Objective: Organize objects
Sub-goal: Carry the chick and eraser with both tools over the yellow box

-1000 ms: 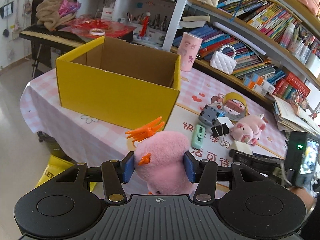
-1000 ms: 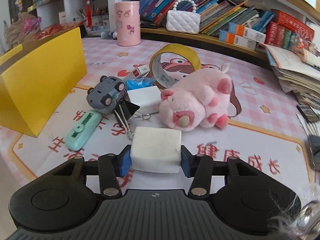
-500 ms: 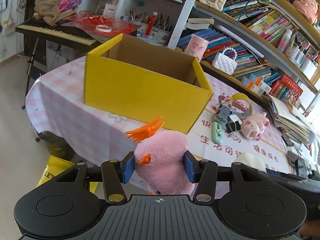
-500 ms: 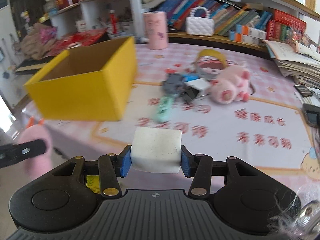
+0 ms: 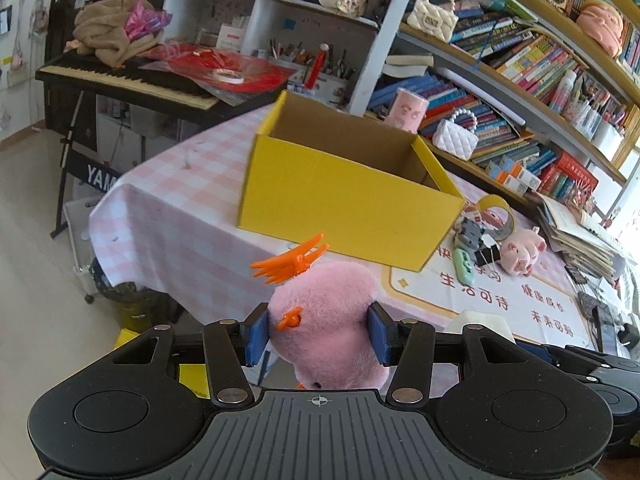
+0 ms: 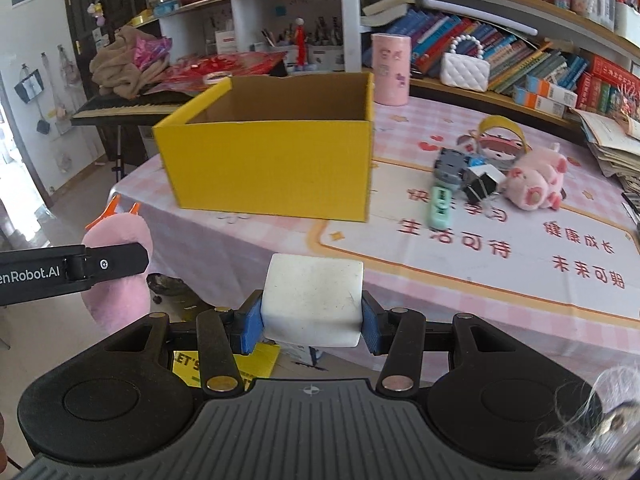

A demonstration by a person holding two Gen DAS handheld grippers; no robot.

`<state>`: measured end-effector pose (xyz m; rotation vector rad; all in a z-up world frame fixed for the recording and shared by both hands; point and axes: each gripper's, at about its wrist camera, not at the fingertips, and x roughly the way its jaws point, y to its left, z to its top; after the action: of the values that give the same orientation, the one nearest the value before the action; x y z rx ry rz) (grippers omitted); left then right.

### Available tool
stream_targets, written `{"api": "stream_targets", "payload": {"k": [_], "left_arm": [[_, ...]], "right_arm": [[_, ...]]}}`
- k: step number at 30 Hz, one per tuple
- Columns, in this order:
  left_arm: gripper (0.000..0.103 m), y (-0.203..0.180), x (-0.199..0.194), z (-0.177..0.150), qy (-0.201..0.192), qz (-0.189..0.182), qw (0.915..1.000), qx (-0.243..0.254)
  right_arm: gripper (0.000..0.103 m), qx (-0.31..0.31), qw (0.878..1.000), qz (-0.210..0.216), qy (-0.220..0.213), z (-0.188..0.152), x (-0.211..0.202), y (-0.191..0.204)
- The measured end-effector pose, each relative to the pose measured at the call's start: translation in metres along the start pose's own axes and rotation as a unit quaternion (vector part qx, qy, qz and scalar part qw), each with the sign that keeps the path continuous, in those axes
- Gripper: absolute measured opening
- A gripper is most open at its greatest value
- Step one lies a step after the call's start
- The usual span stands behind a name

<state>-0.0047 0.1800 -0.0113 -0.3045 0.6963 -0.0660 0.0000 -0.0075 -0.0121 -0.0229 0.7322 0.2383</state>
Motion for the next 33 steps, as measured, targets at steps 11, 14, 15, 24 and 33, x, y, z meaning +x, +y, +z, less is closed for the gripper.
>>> {"api": "stream_targets", "payload": {"k": [11, 14, 15, 24, 33], "left_arm": [[0.049, 0.022, -0.010, 0.013, -0.020, -0.019, 0.9996, 0.001], [0.049, 0.025, -0.009, 0.018, -0.019, -0.028, 0.9994, -0.001], [0.049, 0.025, -0.009, 0.018, -0.021, -0.030, 0.9993, 0.000], [0.049, 0.024, 0.003, 0.044, -0.035, -0.030, 0.9989, 0.001], [0.049, 0.002, 0.030, 0.095, -0.071, -0.034, 0.9966, 0.025]], "right_arm": [[0.046, -0.009, 1.000, -0.013, -0.010, 0.012, -0.002, 0.028], [0.046, -0.013, 1.000, -0.011, -0.011, 0.016, -0.001, 0.033], [0.046, -0.015, 1.000, -0.011, -0.011, 0.018, 0.001, 0.034], [0.046, -0.032, 0.999, -0.006, -0.026, 0.041, 0.013, 0.035], [0.045, -0.043, 0.996, -0.004, -0.075, 0.098, 0.040, 0.021]]}}
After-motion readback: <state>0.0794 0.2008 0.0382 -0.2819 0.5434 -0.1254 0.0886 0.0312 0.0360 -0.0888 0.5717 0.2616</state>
